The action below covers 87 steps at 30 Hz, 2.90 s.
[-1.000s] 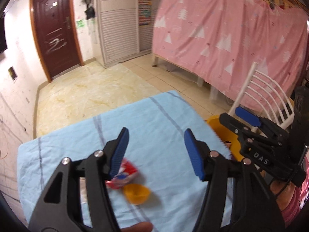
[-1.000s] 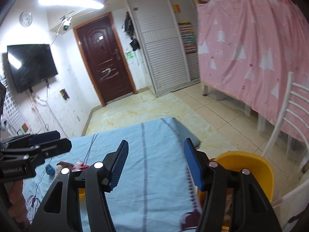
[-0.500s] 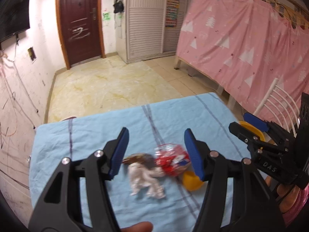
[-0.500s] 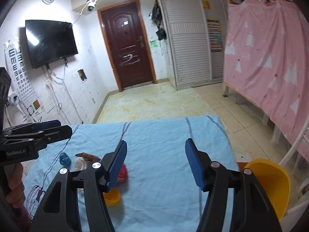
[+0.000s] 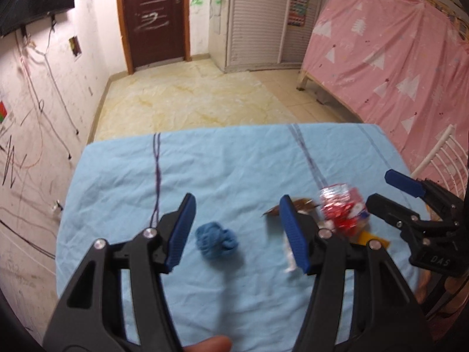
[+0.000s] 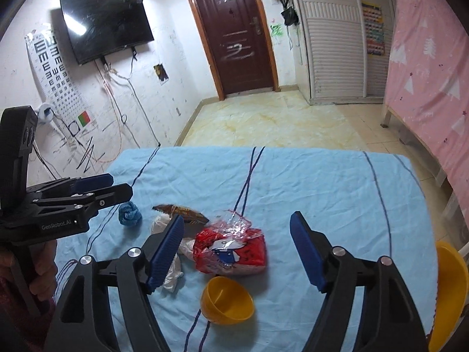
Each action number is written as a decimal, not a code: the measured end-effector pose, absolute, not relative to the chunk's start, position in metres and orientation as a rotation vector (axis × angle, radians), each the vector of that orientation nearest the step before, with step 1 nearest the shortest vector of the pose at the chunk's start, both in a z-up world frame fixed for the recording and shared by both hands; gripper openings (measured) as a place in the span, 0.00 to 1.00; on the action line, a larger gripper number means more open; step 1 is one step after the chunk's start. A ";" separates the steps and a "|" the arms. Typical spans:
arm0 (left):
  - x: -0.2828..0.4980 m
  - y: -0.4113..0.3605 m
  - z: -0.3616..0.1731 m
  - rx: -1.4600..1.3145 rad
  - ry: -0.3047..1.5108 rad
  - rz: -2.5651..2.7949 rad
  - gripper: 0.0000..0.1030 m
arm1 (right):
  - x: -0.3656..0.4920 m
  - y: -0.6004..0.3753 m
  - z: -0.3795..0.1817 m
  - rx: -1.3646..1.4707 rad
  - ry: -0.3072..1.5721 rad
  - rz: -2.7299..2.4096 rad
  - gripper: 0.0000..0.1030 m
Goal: Collect trash
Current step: 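Close the left tool on the blue knit cloth while the right tool grasps the red plastic bag, then carry blue cloth and red bag toward the yellow bin with both tools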
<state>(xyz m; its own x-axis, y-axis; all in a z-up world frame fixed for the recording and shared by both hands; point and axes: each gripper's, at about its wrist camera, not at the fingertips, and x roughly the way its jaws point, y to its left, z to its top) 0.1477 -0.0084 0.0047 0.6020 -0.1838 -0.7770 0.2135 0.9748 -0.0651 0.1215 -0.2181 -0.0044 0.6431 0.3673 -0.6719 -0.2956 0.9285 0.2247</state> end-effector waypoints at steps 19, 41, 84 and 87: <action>0.163 0.006 -0.038 0.030 1.035 -0.231 0.53 | 0.150 -0.201 -0.042 0.107 0.926 0.412 0.71; 0.132 -0.006 -0.003 0.051 0.958 -0.192 0.25 | 0.130 -0.234 -0.014 0.201 0.799 0.394 0.37; 0.112 -0.267 0.031 0.347 0.852 -0.471 0.25 | 0.042 -0.460 -0.004 0.405 0.570 0.059 0.37; 0.110 -0.292 0.031 0.348 0.863 -0.528 0.25 | 0.036 -0.483 -0.006 0.425 0.556 0.011 0.37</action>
<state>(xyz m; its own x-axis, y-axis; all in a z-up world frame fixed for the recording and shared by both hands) 0.1105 -0.2918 0.0312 0.5355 -0.2965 -0.7908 0.5695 0.8182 0.0788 0.0358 -0.4832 -0.0064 0.8515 0.1236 -0.5096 0.1031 0.9134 0.3938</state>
